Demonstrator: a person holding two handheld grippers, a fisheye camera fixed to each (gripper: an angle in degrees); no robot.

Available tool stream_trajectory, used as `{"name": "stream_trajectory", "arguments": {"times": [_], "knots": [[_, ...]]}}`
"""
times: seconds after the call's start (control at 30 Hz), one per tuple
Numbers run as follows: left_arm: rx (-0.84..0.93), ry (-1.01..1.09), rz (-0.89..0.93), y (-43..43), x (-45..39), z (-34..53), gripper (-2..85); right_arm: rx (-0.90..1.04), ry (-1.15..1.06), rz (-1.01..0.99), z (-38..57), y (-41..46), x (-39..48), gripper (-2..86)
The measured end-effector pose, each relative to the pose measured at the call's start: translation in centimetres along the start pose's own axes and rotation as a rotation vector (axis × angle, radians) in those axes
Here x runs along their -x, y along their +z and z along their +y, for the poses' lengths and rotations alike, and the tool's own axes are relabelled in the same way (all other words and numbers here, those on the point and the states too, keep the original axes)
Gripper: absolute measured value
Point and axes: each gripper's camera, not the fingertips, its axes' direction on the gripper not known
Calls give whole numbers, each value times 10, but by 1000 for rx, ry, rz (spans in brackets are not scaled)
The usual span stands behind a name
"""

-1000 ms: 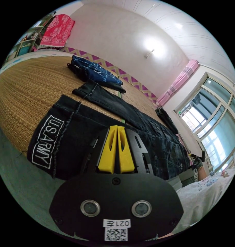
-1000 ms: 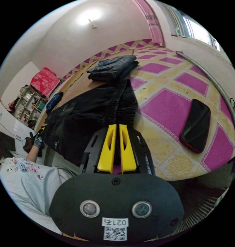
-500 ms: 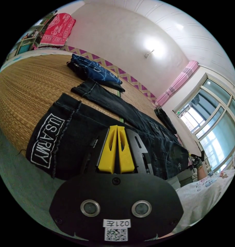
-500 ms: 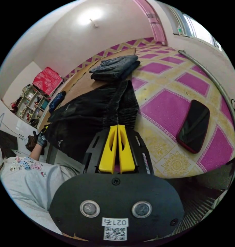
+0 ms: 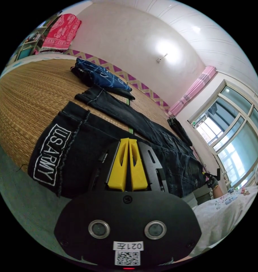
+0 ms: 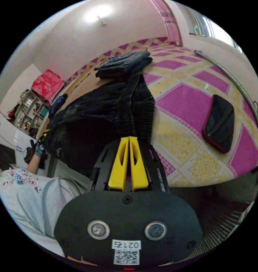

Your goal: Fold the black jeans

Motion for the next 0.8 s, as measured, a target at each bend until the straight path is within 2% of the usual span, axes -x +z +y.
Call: {"name": "stream_trajectory", "arguments": {"times": [0.1,0.17,0.27,0.43,0.57,0.8], "knots": [[-82,-8,15,-34,0,7,-8,-151,44,-56,27,-38,-4,-2],[-198,-33,75,-77,0,21,-5,-208,122,-129,49,-50,-15,5],[-266,-128,14,-123,5,48,21,-223,242,-157,86,-55,-31,26],[-316,-314,-45,-162,33,80,76,-247,358,-167,119,-52,-53,51],[-297,-399,-58,-163,58,73,87,-257,422,-282,115,-43,-71,63],[-295,-466,-30,-167,85,59,96,-251,503,-351,115,-30,-92,77]]}}
